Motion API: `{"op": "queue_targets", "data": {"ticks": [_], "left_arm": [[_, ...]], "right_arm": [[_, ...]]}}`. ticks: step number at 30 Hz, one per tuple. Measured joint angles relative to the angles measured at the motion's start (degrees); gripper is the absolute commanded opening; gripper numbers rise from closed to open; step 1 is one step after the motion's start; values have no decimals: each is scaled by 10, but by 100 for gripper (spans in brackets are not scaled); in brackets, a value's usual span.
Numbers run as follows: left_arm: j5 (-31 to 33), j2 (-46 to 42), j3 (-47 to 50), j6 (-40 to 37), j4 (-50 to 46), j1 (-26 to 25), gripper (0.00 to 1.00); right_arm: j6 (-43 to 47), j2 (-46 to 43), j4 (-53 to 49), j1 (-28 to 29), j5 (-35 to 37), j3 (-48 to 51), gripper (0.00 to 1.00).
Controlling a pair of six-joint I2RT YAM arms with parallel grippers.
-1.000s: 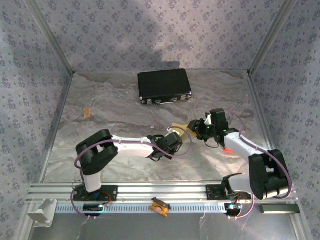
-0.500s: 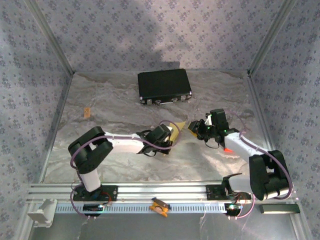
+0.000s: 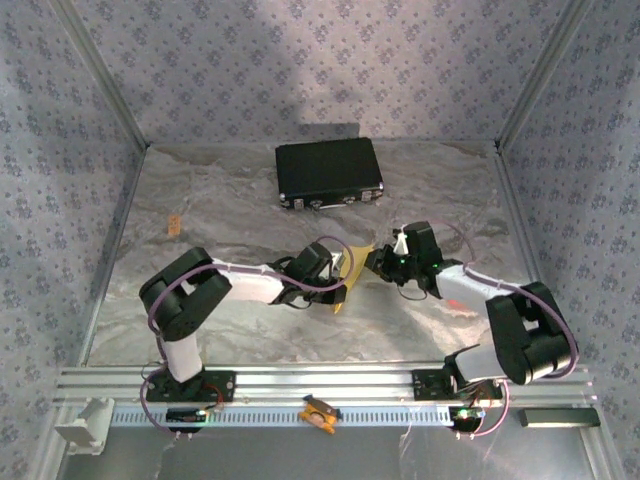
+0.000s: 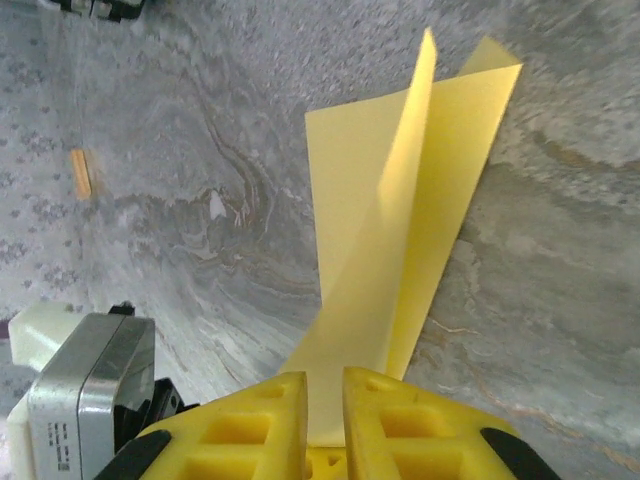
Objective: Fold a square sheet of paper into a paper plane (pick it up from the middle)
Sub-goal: Fold the wing for the fifth time at the center of the table.
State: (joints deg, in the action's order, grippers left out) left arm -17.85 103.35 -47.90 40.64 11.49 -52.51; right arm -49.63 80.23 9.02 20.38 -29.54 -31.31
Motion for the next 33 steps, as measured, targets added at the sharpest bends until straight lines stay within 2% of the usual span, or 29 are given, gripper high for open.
{"op": "queue_targets", "data": {"ticks": [10, 33], "left_arm": [[-48, 19, 0, 22, 34, 15, 0], [-110, 37, -2, 37, 57, 34, 2]], "right_arm": [[2, 57, 50, 19, -43, 0, 14], [2, 117, 89, 21, -57, -8, 14]]}}
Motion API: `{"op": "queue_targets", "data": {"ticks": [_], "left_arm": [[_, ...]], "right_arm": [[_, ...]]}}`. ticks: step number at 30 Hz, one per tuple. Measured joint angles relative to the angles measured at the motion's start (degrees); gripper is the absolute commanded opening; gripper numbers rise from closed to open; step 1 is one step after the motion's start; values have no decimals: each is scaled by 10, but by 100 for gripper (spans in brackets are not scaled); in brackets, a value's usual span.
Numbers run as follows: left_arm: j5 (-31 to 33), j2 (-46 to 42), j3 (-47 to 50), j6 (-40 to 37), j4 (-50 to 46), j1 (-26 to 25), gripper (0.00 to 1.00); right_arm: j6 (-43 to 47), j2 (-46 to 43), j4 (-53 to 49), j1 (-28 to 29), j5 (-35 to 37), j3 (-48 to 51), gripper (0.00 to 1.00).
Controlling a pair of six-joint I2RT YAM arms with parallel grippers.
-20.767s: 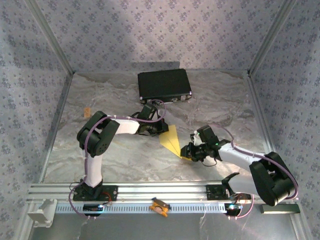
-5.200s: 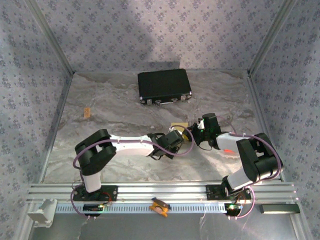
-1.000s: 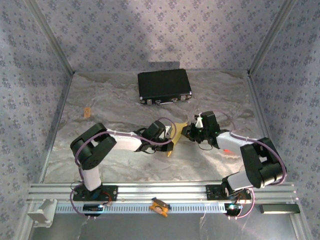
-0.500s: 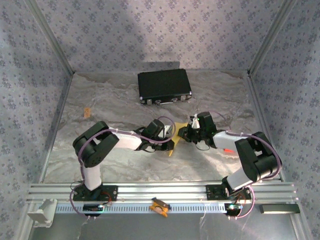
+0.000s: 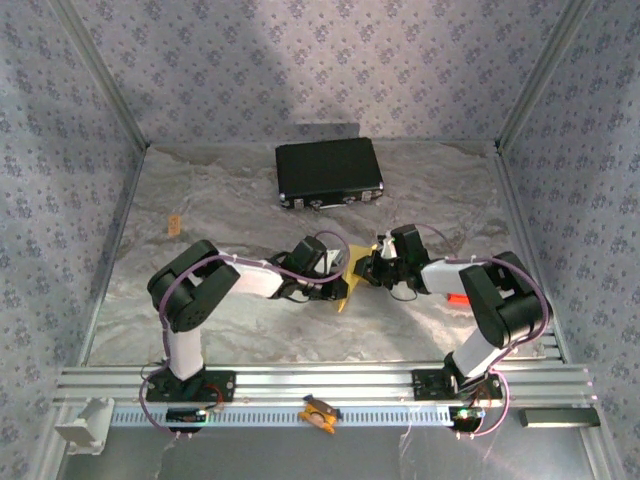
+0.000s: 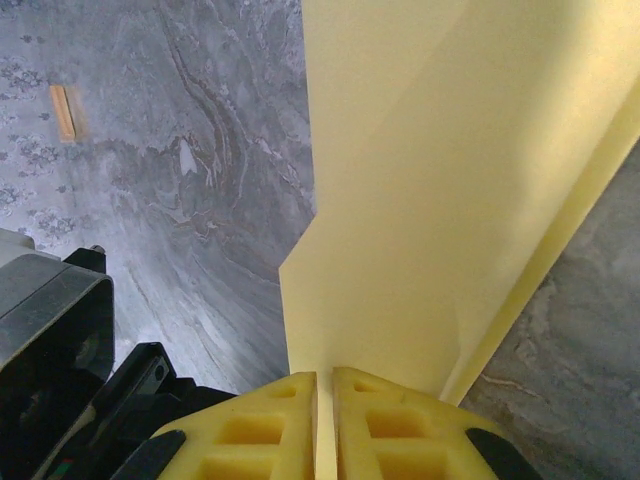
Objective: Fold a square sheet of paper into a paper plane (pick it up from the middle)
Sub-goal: Fold the wing for the fifth time at the center of the table.
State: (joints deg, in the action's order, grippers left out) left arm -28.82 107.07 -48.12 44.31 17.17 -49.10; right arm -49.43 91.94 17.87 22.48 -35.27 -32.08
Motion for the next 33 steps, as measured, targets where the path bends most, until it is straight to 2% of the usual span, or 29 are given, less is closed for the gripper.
{"op": "queue_targets", "data": {"ticks": [33], "left_arm": [[-13, 5, -1, 14, 7, 4, 0]], "right_arm": [[9, 53, 26, -12, -19, -11, 14]]}}
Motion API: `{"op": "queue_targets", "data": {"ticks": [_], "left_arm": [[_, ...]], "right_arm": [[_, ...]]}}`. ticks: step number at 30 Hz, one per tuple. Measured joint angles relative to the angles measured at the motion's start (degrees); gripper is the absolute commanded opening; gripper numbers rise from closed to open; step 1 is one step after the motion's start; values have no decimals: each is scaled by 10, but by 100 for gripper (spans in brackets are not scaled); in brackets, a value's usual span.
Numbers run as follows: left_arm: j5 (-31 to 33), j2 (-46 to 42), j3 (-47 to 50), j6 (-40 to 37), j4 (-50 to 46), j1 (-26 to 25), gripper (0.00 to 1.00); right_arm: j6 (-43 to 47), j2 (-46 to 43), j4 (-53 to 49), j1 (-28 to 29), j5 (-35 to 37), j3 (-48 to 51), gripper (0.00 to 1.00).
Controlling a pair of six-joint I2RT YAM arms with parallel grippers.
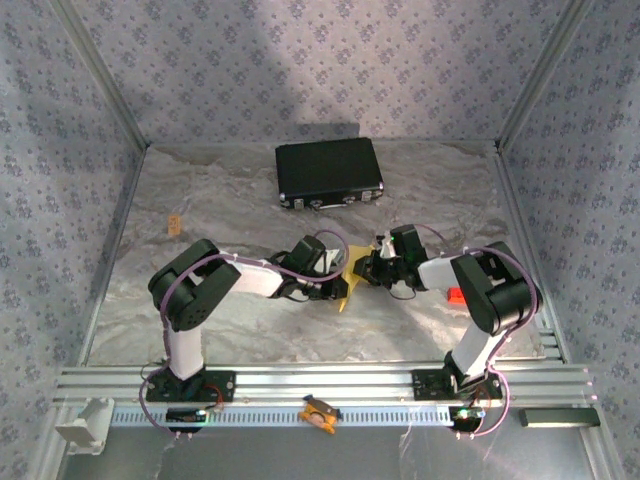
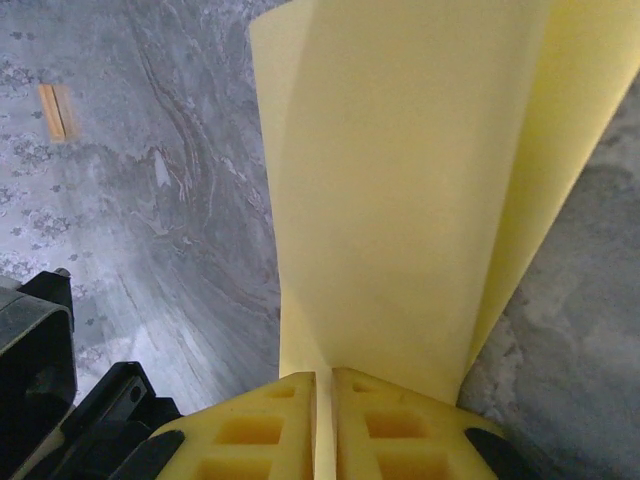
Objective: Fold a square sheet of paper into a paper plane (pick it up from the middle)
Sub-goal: Fold the wing for the fifth time at the center of the table.
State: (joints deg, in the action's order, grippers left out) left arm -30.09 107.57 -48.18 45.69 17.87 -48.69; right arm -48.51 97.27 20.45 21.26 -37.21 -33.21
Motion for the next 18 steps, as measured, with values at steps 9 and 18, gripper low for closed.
{"op": "queue_targets", "data": {"ticks": [9, 18], "left_arm": [[-2, 0, 0, 0, 0, 1, 0], [-6, 0, 5, 1, 9, 3, 0]], "right_arm": [[0, 4, 3, -3, -12, -1, 15], [4, 3, -6, -4, -12, -4, 15]]}}
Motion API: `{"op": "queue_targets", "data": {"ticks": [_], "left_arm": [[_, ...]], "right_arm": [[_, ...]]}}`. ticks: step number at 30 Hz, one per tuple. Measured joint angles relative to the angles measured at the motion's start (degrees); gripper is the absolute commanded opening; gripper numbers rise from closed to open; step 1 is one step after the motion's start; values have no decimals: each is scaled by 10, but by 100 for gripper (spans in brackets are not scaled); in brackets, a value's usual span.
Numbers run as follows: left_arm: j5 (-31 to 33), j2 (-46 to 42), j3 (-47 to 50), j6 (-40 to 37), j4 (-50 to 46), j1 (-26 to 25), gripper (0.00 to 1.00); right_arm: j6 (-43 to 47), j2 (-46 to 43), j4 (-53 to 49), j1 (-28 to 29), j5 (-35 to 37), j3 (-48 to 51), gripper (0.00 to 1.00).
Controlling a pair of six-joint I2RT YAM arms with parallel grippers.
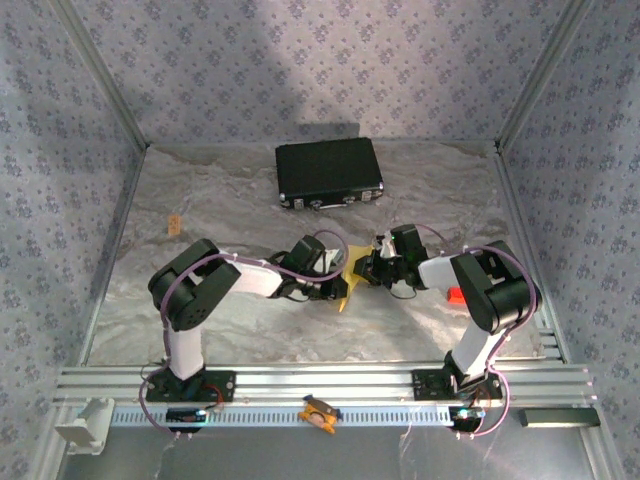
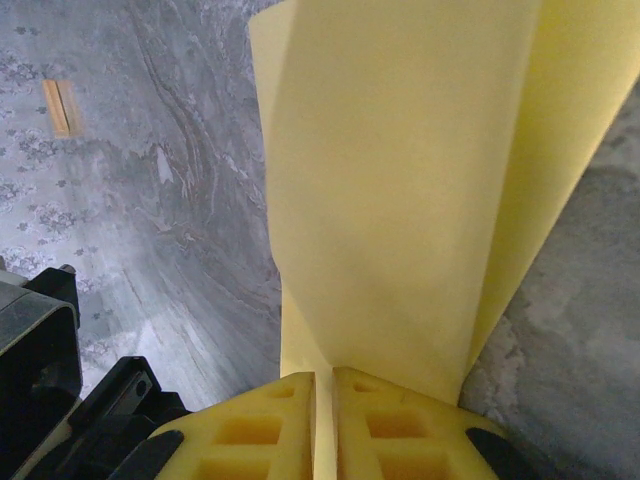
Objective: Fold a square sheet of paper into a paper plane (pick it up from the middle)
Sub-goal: Fold the wing for the fifth time at the center of the table.
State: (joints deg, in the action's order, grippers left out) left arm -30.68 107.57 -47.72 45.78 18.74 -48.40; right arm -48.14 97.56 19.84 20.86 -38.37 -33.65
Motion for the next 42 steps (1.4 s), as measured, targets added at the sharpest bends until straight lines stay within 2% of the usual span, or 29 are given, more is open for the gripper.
{"op": "queue_targets", "data": {"ticks": [7, 17, 42], "left_arm": [[-2, 0, 7, 4, 14, 1, 0], [-7, 0, 25, 25, 54, 4, 0], [-6, 0, 41, 64, 87, 8, 0]], "right_arm": [[0, -1, 0, -3, -5, 0, 17], [28, -51, -52, -30, 2, -12, 15], [28, 28, -21, -10, -33, -33, 14]]}}
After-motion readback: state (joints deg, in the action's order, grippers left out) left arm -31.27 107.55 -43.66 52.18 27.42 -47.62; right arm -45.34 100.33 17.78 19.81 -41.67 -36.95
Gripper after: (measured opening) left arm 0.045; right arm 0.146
